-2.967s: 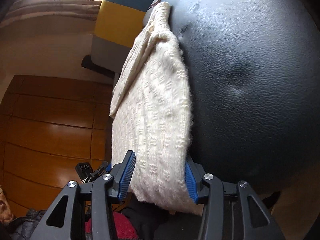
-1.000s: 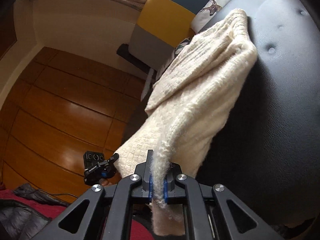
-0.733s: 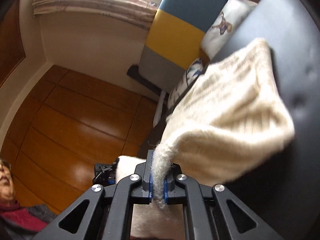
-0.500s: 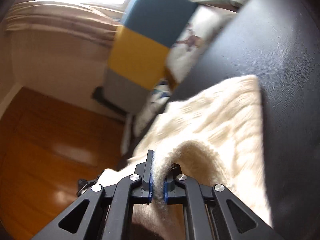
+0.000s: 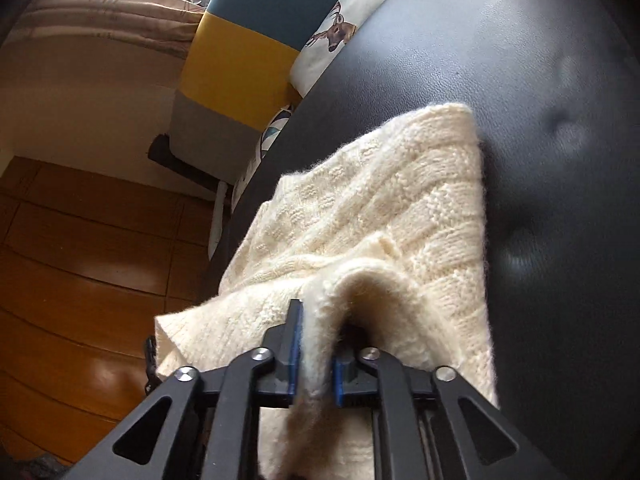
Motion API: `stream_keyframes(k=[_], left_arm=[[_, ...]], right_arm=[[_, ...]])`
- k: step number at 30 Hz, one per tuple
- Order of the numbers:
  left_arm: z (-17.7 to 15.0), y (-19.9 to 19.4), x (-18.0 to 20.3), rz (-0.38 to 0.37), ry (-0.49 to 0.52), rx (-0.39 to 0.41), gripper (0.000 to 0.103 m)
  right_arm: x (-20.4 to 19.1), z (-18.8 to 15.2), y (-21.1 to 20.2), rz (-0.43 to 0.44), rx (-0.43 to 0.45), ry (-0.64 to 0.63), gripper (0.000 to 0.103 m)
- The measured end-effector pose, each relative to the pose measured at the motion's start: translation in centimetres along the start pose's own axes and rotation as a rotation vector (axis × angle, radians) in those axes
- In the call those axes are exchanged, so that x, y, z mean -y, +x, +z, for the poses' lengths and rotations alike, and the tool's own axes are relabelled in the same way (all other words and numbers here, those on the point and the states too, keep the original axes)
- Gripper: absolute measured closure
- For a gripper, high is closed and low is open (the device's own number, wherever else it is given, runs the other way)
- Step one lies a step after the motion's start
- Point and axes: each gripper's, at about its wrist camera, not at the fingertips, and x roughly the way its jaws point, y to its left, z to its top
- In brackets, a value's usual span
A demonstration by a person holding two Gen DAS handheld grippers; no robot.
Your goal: Fold clothes
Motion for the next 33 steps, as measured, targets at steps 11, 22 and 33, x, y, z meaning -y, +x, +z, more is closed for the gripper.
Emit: stream_keyframes(k=[11, 22, 33], left_arm=[[-4.7, -5.0, 0.4, -0.149, -0.059, -0.051, 0.097], [0.6, -3.2, 0.5, -0.317, -0.256, -0.028, 0.097], [2.3, -2.2, -1.9, -0.425, -0.471, -0.007, 0.078]], right_arm=[[-2.5, -3.8, 0.9, 0.129, -0.153, -0.052, 0.058], [-2.6, 3.7, 1.3, 0.249, 0.081, 0.07, 0.058], [-1.2, 5.7, 1.9, 0.159, 0.121, 0.09, 0.058]])
